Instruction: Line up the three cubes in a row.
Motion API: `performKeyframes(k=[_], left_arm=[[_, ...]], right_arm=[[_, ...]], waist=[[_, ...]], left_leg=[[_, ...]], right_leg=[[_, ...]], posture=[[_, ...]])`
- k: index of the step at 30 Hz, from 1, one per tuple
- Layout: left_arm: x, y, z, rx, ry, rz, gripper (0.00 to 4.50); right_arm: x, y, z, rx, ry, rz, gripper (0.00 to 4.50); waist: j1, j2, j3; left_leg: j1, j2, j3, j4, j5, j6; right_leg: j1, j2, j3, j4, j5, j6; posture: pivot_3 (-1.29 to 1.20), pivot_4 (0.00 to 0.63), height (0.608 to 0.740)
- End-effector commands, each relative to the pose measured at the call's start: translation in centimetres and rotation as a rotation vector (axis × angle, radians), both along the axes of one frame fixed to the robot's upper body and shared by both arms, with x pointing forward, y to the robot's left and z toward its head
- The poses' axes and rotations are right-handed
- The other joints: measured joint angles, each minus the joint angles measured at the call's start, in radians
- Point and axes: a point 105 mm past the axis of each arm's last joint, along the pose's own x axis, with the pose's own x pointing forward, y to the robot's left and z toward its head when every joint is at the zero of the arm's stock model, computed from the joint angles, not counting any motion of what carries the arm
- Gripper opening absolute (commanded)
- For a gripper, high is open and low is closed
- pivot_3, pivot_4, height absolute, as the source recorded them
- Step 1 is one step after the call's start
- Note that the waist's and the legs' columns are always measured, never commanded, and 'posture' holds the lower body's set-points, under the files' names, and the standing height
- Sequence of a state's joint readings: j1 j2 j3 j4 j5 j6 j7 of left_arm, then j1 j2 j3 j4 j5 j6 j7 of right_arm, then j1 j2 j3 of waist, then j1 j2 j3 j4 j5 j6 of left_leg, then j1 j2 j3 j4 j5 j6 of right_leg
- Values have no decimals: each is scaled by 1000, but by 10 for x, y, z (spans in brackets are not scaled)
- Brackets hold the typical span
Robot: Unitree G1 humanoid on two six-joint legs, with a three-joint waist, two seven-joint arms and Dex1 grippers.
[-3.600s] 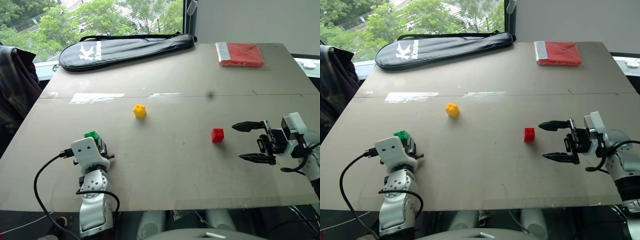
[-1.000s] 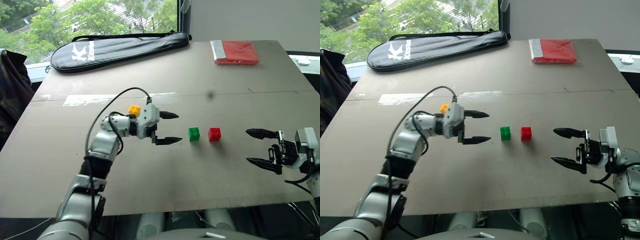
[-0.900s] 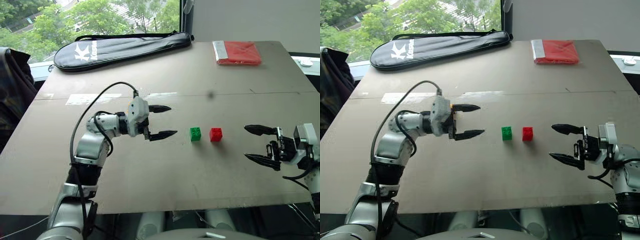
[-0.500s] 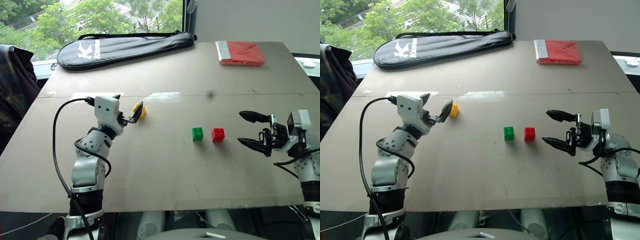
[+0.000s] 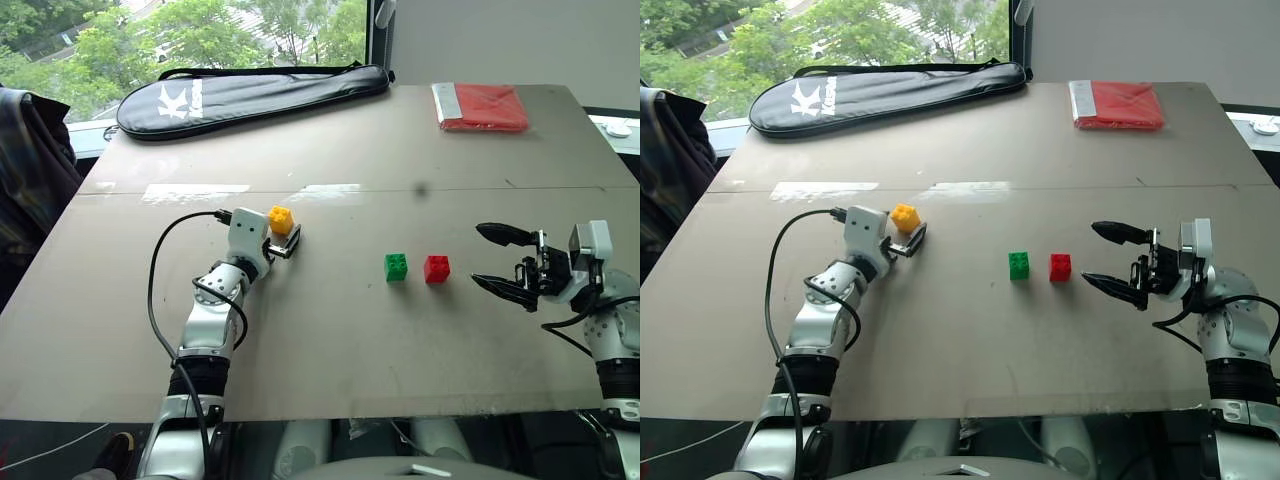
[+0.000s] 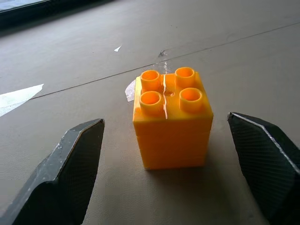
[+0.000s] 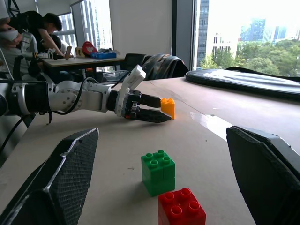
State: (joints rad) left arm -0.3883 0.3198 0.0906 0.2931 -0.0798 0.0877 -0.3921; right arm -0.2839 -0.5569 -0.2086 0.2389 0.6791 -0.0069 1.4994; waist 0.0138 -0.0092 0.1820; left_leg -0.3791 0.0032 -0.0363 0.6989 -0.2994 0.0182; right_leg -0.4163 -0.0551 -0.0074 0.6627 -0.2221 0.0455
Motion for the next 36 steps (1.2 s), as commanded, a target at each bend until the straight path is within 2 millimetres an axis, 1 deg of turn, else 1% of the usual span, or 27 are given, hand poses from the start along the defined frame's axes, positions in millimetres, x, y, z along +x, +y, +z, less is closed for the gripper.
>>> performKeyframes(k=[1, 2, 4, 7, 9, 10, 12, 14, 17, 19, 21, 24, 27, 32, 36], left_arm=[[1, -3, -3, 21, 2, -29, 2612], [1, -3, -3, 18, -6, -34, 2265], [-1, -4, -1, -17, -16, -44, 1316], [-6, -13, 5, -40, -36, -116, 1286], [-12, -22, 10, -52, -51, -202, 1286], [-17, -31, 12, -57, -51, -284, 1286], [-38, -58, 20, -110, -36, -546, 1286], [-57, -78, 25, -111, -18, -768, 1286], [-72, -94, 21, -38, 27, -977, 1286], [-76, -98, 9, 71, 73, -1086, 1286], [-72, -99, 2, 160, 97, -1129, 1286], [-59, -102, 2, 183, 114, -1147, 1286], [-51, -100, 1, 195, 131, -1156, 1286], [-45, -93, 1, 197, 157, -1177, 1286], [-46, -88, -4, 215, 193, -1199, 1286]], right_arm=[[-3, -1, 10, -3, -56, -6, 4500], [-3, -2, 10, -4, -57, -9, 4500], [-4, -4, 10, -11, -62, -19, 4500], [-6, -6, 9, -16, -61, -25, 4500], [-7, -7, 9, -16, -57, -26, 4500], [-9, -7, 8, -15, -49, -19, 4500], [-14, -10, 3, -32, -25, -2, 4500], [-20, -11, -6, -65, 5, 23, 4500], [-25, -11, -15, -97, 27, 46, 4500], [-25, -11, -17, -100, 25, 47, 4500], [-25, -9, -17, -99, 22, 48, 4500], [-29, -6, -17, -94, 16, 49, 4500], [-33, -6, -16, -93, 15, 48, 4500], [-35, -6, -15, -95, 14, 33, 4500], [-35, -6, -13, -87, 9, 23, 4500]], waist=[[-1, 0, 0], [-1, 0, 0], [-1, 0, 0], [-1, 0, 0], [-1, 0, 0], [-1, 0, 0], [-1, 0, 0], [1, 0, 0], [-1, 0, 0], [-3, 1, 0], [-6, 1, 0], [-7, 0, 0], [-5, 0, 0], [-6, 0, 0], [-5, 0, 0]], left_leg=[[0, 0, 0, 0, 0, 0], [0, 0, 0, 0, 0, 0], [0, 0, 0, 0, 0, 0], [0, 0, 0, 0, 0, 0], [0, 0, 0, 0, 0, 0], [0, 0, 0, 0, 0, 0], [0, 0, 0, 0, 0, 0], [-1, 1, 1, 0, 0, 0], [-1, 0, 2, 0, 0, 0], [-1, 0, 3, 0, 0, 0], [0, -1, 4, 1, 0, 0], [0, 0, 4, 1, 0, 0], [-1, 0, 3, 1, 0, 0], [-2, 0, 3, 1, 0, 1], [-2, 0, 3, 1, 0, 1]], right_leg=[[0, 0, 0, 0, 0, 0], [0, 0, 1, 0, 0, 0], [0, 0, 1, 0, 0, 0], [0, 0, 1, 0, 0, 0], [0, -1, 1, 0, 0, 0], [0, -1, 1, 0, 0, 0], [0, -1, 1, -1, 0, 0], [0, -1, 1, -1, 0, 0], [0, 0, 0, -1, 0, 0], [0, 1, 1, -1, 0, 0], [0, 2, 1, 0, 1, -1], [0, 4, 0, 0, 1, -2], [0, 4, -1, 0, 1, -2], [0, 4, 0, -2, 1, -1], [0, 4, 0, -2, 1, -1]], posture=[[0, 150, 700], [0, 150, 700], [0, 150, 700], [0, 150, 700], [0, 150, 700], [0, 150, 700], [0, 150, 700], [0, 150, 700], [0, 150, 700], [0, 150, 700], [0, 150, 700], [0, 150, 700], [0, 150, 700], [0, 150, 700], [0, 150, 700]])
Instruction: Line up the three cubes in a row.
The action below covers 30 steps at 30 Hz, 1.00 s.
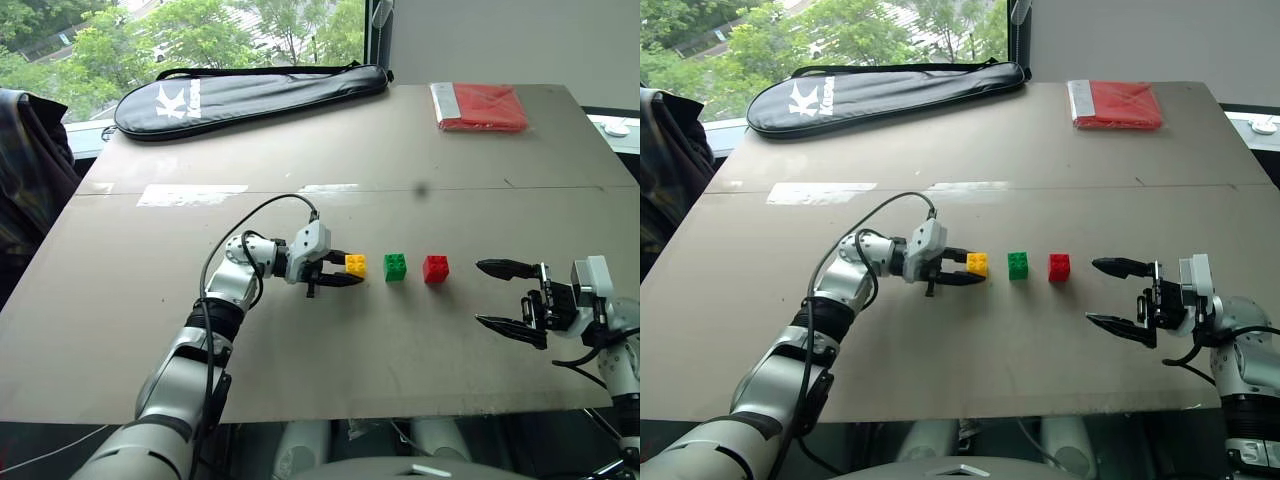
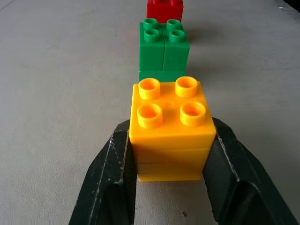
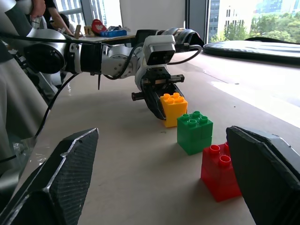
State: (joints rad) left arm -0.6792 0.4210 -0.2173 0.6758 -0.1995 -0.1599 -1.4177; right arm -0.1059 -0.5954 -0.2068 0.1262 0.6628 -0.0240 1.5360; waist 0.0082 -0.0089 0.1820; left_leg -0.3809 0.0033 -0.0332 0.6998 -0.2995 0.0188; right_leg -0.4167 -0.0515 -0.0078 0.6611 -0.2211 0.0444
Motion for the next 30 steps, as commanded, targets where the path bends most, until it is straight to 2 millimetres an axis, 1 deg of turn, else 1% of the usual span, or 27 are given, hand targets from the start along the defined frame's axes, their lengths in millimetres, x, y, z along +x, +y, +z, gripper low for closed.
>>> performKeyframes(k=[1, 8, 10, 11, 15, 16, 19, 24, 26, 28, 29, 30], left_arm=[[1, 4, 3, 17, -3, -24, 1286], [9, 0, -1, 35, -23, 3, 1286], [9, -2, -1, 23, -13, 6, 2297], [9, -2, -1, 19, -9, 5, 2510], [8, 0, -3, 30, -18, 9, 4319], [8, 1, -5, 38, -18, 17, 4442], [8, 8, -4, 34, -26, 40, 4442], [9, 24, 12, -37, -82, 125, 4442], [0, 39, 21, -105, -89, 168, 4442], [-15, 55, 26, -154, -76, 214, 4442], [-24, 63, 26, -160, -70, 241, 4442], [-33, 71, 23, -148, -62, 291, 4442]], right_arm=[[-1, -1, 12, 7, -50, -6, 4500], [1, 3, 15, 10, -56, -4, 4500], [1, 3, 16, 9, -57, -4, 4500], [1, 3, 16, 9, -57, -4, 4500], [0, 4, 17, 11, -55, -4, 4500], [0, 4, 17, 12, -53, -4, 4500], [0, 3, 16, 11, -50, -8, 4500], [-2, -5, 10, 18, -24, -46, 4500], [-3, -14, 4, 28, 6, -87, 4500], [-5, -22, -5, 4, 28, -108, 4500], [-5, -25, -9, -3, 36, -126, 4500], [-4, -28, -14, -18, 47, -146, 4500]], waist=[[1, 0, 0], [2, 0, 0], [3, 0, 0], [3, 0, 0], [3, 0, 0], [3, 0, 0], [3, 0, 0], [-10, 0, 0], [-15, 0, 0], [-21, 0, 0], [-22, 0, 0], [-24, 0, 0]], left_leg=[[0, 0, 0, 0, 0, 0], [0, 0, 0, 0, 0, 0], [0, 0, 0, 0, 0, 0], [0, 0, 0, 1, 0, 0], [0, 0, 0, 1, 0, 0], [0, 0, 0, 1, 0, 0], [0, 0, -1, 1, 0, 0], [0, 2, -2, 1, 0, 0], [0, 3, -3, 1, 0, 0], [0, 4, -4, 1, 0, 0], [1, 4, -3, 1, 0, 0], [1, 4, -2, 1, 0, 0]], right_leg=[[0, 0, 0, 0, 0, 0], [0, 0, 0, 1, 0, 0], [0, 0, 0, 1, 0, 0], [0, 0, 0, 1, 0, 0], [0, 0, 0, 1, 0, 0], [0, 0, 0, 1, 0, 0], [0, 0, 0, 1, 0, 0], [0, 0, 0, 2, 0, 0], [0, 0, 0, 1, 0, 0], [0, -1, 1, 1, 0, 0], [-1, -1, 2, 1, 0, 0], [0, -2, 2, 1, 0, 0]], posture=[[0, 150, 700], [0, 150, 700], [0, 150, 700], [0, 150, 700], [0, 150, 700], [0, 150, 700], [0, 150, 700], [0, 150, 700], [0, 150, 700], [0, 150, 700], [0, 150, 700], [0, 150, 700]])
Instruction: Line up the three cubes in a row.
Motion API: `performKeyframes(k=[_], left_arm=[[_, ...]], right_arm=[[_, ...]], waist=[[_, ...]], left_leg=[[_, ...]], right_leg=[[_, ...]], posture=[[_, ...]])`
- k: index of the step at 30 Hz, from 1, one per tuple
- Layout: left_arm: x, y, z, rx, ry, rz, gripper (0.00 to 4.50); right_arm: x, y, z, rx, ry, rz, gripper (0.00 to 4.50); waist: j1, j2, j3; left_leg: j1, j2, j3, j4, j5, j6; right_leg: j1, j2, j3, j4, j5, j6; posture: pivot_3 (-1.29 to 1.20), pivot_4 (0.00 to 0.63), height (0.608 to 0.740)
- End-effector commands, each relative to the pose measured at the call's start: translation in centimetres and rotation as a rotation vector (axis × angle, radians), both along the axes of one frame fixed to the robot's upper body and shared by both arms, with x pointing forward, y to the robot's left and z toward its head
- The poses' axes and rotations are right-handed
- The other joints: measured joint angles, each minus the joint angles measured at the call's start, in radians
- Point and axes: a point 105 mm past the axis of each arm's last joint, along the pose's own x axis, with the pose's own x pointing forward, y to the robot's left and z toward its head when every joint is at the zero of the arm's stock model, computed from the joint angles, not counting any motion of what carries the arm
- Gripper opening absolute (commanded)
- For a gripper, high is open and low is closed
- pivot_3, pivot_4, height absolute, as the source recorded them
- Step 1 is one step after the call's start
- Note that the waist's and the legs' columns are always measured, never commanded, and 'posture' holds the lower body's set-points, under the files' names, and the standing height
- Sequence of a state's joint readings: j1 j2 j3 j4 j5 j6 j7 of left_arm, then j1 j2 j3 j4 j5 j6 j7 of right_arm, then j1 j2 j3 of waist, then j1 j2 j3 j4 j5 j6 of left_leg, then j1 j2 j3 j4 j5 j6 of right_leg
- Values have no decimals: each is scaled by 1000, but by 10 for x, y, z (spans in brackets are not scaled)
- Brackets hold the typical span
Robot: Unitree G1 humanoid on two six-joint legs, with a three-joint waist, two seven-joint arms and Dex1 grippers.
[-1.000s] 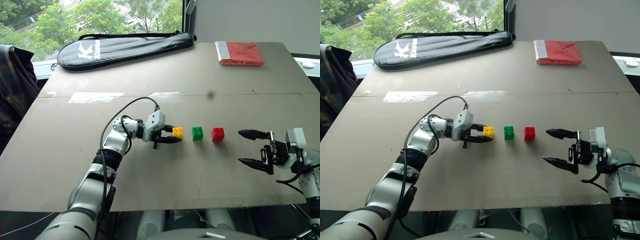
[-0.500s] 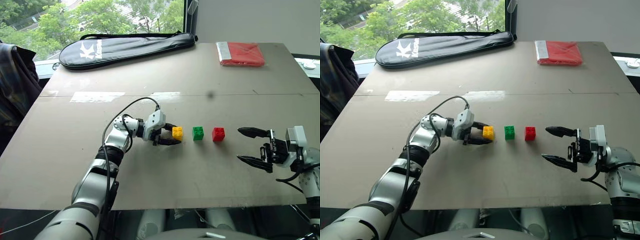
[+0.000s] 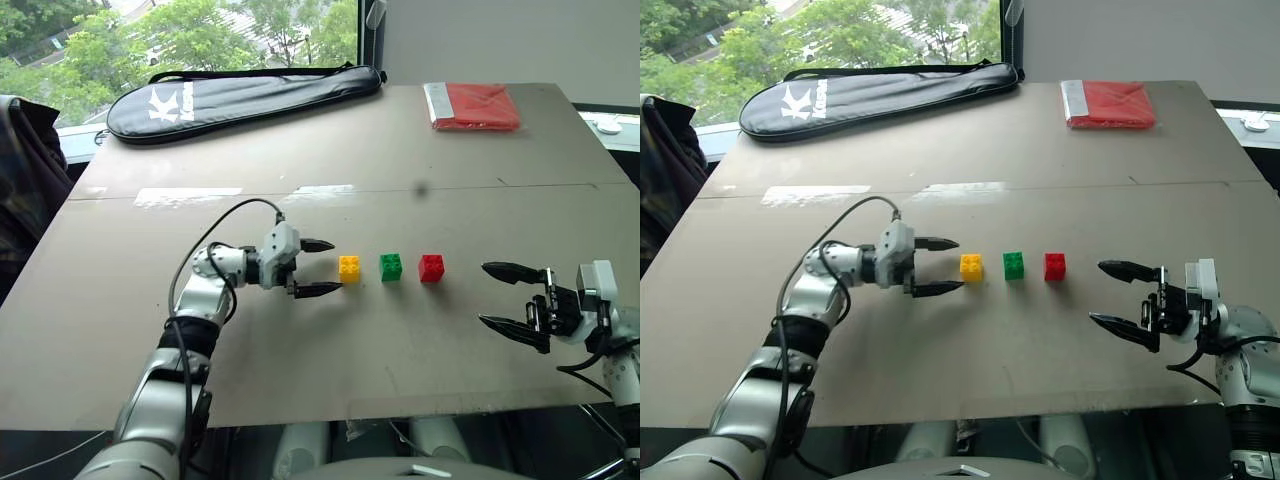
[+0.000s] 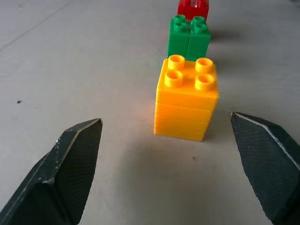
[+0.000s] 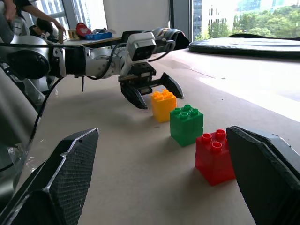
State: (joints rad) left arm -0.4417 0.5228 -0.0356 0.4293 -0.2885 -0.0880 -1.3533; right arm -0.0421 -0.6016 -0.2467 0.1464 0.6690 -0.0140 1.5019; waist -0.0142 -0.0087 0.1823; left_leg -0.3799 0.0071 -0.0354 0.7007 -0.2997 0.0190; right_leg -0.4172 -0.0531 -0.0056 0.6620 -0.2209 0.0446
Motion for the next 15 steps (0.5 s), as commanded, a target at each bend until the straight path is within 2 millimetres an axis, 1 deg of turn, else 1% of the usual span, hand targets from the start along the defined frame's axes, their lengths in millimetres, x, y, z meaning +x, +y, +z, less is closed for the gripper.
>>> performKeyframes(k=[1, 3, 5, 7, 8, 11, 15], left_arm=[[-22, 23, 15, -25, -28, 114, 4442], [-34, 31, 9, -13, 3, 178, 4442], [-48, 40, -2, 13, 22, 298, 4442], [-57, 46, -11, 57, 8, 409, 4442], [-61, 47, -14, 77, -6, 445, 4442], [-75, 42, -22, 75, 14, 506, 4442], [-90, 31, -29, 69, 56, 504, 4442]], right_arm=[[1, -15, -5, -43, -10, -65, 4500], [2, -18, -11, -66, -3, -92, 4500], [5, -21, -21, -102, 15, -120, 4500], [9, -24, -27, -132, 19, -146, 4500], [10, -24, -28, -139, 16, -152, 4500], [14, -25, -30, -158, 16, -164, 4500], [16, -24, -32, -182, 14, -164, 4500]], waist=[[-4, 1, 0], [3, 2, 1], [7, 2, 1], [7, 2, 1], [9, 2, 1], [11, 3, 1], [9, 3, 1]], left_leg=[[0, 0, 0, 0, 0, 0], [0, 0, 1, 0, 0, 0], [0, 0, 0, 0, 0, 0], [2, 0, 1, 0, 0, 0], [2, 0, 1, 0, 0, 0], [2, 0, 1, 0, 0, 0], [2, 0, 1, 0, 0, 0]], right_leg=[[0, -1, 0, 0, 0, 0], [0, -1, 1, 0, 0, 0], [0, -2, 0, 0, 0, 0], [1, -2, 1, 0, 0, 0], [1, -3, 1, 0, -2, -3], [1, -2, 1, 0, -2, -3], [1, -1, 1, 0, -2, -3]], posture=[[0, 150, 700], [0, 150, 700], [0, 150, 700], [0, 150, 700], [0, 150, 700], [0, 150, 700], [0, 150, 700]])
